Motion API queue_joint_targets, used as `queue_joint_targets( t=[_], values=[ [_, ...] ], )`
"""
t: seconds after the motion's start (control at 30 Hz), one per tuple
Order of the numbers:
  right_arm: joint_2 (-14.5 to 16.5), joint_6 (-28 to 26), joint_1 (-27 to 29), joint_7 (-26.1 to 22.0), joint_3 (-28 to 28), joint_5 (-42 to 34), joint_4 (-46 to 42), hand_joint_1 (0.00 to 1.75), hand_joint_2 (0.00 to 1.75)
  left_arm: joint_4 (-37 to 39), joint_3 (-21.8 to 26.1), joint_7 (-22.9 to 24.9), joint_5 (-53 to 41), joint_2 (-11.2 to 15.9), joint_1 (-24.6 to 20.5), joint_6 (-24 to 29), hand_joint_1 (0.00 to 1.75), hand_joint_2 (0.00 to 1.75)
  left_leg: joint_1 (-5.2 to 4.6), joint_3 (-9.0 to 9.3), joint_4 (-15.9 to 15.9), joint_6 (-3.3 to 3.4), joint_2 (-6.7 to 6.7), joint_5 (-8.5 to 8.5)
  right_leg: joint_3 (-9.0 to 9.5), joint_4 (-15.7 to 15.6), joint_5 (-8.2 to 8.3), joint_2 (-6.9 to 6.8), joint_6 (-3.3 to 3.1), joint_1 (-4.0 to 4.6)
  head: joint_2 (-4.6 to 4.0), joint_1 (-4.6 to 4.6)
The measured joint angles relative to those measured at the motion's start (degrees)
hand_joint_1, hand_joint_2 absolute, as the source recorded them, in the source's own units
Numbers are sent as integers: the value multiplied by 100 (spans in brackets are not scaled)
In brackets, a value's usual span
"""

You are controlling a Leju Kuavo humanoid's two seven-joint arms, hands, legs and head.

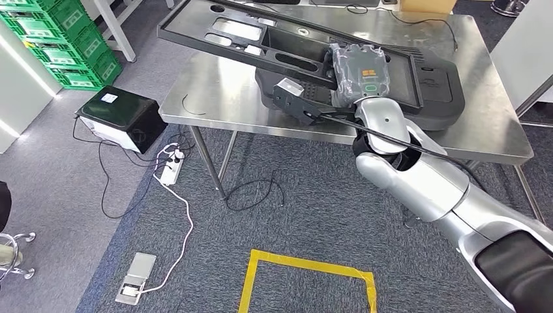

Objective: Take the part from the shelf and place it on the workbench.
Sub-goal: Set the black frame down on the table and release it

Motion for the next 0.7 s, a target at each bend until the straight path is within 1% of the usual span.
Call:
queue_joint_targets(
  t=[0.03, 0.07, 0.1, 0.13, 0.17, 0.23, 0.27, 0.3, 0.33, 0.37, 0.4, 0.43, 0.47, 0.5, 0.53, 0.57, 0.6, 0.63, 0.67, 0.7],
  values=[
    [0, 0, 0, 1, -1, 0, 1, 175, 175, 1, 0, 0, 0, 0, -1, 0, 0, 175, -1, 138, -320, 25, -25, 209, 5, 2, 0, 40, 1, 1, 0, -22],
    [0, -1, -1, 1, -1, 0, 1, 175, 175, 1, 0, 0, 0, 1, -2, 0, 0, 175, -2, 314, -742, 59, -92, 423, 8, 4, 1, 76, 3, 0, 0, -44],
    [0, -1, -3, 1, -2, 1, 1, 175, 175, 1, 0, 0, 0, 2, -2, 1, 0, 175, -1, 472, -1121, 91, -171, 581, 2, 7, 3, 113, 12, 4, 0, -61],
    [0, -1, -3, 1, -2, 1, 1, 175, 175, 1, 0, 0, 0, 3, -1, 1, 0, 175, -3, 575, -1384, 115, -237, 670, -8, 11, 7, 143, 26, 3, 0, -68],
    [1, -1, -3, 1, -1, -1, 2, 175, 175, 1, 0, 0, 0, 4, -1, 2, 0, 175, -12, 619, -1513, 132, -281, 691, -22, 10, 13, 173, 50, -5, 0, -67],
    [0, 0, -4, 4, -2, -4, 4, 175, 175, 1, 0, 0, 0, 3, -5, 2, 0, 175, -23, 635, -1565, 168, -250, 700, -37, -8, 30, 225, 118, -20, 0, -66],
    [-5, 0, -8, 8, -4, -5, 6, 175, 175, 1, 0, 0, 0, 1, -8, 2, 0, 175, -19, 650, -1604, 198, -216, 721, -47, 9, 9, 195, 154, -20, 0, -58],
    [-10, -1, -14, 11, -6, -5, 7, 175, 175, 1, 0, 0, 0, -1, -10, 2, 0, 175, -8, 664, -1646, 234, -180, 745, -85, 96, -61, 130, 183, -15, 0, -35],
    [-13, -1, -21, 15, -8, -5, 8, 175, 175, 1, 0, 0, -1, -2, -12, 2, 0, 175, 4, 675, -1686, 265, -140, 766, -170, 293, -191, 45, 205, -10, 0, -1],
    [-15, -1, -22, 20, -9, -5, 10, 175, 175, 2, 0, 0, -3, -2, -12, 1, 0, 175, 1, 681, -1702, 286, -99, 776, -305, 603, -368, -49, 221, -15, 0, 38],
    [-14, -1, -19, 24, -8, -6, 12, 175, 175, 2, 0, 0, -7, -2, -11, -3, 0, 175, -3, 678, -1702, 299, -64, 774, -477, 979, -545, -94, 235, -25, 0, 74],
    [-16, 1, -7, 28, -8, -8, 15, 175, 175, 2, 0, 0, -10, -2, -8, -8, 0, 175, -7, 676, -1697, 302, -27, 770, -640, 1327, -669, -113, 248, -32, 0, 100],
    [-21, 2, 6, 32, -8, -12, 20, 175, 175, 1, 0, 0, -13, -2, -7, -14, 0, 175, -6, 675, -1690, 301, 9, 764, -735, 1524, -693, -122, 261, -40, 0, 127],
    [-26, 2, 13, 34, -8, -16, 27, 175, 175, 1, 0, 0, -14, -2, -8, -19, 0, 175, -3, 675, -1677, 294, 45, 754, -730, 1507, -609, -133, 274, -47, 0, 156],
    [-28, 1, 16, 36, -8, -22, 32, 175, 175, 1, 0, 0, -15, -3, -11, -22, 0, 175, 3, 676, -1655, 280, 78, 736, -608, 1255, -431, -159, 285, -55, 0, 184],
    [-28, 1, 14, 38, -8, -27, 37, 175, 175, 0, 0, 0, -15, -3, -15, -24, 0, 175, 8, 677, -1624, 260, 108, 711, -414, 862, -227, -209, 293, -61, 0, 210],
    [-29, 0, 10, 42, -8, -31, 39, 175, 175, 1, 0, 0, -15, -3, -20, -25, 0, 175, 1, 671, -1589, 233, 136, 682, -232, 499, -106, -281, 285, -47, 0, 237],
    [-30, 0, 6, 45, -9, -34, 40, 175, 175, 1, 0, 0, -16, -3, -24, -26, 0, 175, -8, 663, -1552, 205, 157, 655, -103, 229, -35, -331, 261, -35, 0, 259],
    [-30, 0, 5, 48, -9, -37, 41, 175, 175, 1, 0, 0, -16, -3, -27, -26, 0, 175, -19, 657, -1529, 181, 174, 638, -48, 106, -35, -362, 232, -21, 0, 265],
    [-34, 0, 3, 49, -10, -40, 45, 175, 175, 2, 0, 0, -17, -2, -29, -26, 0, 175, -28, 655, -1519, 150, 192, 628, -46, 87, -70, -355, 193, -2, 0, 254]
  ],
)
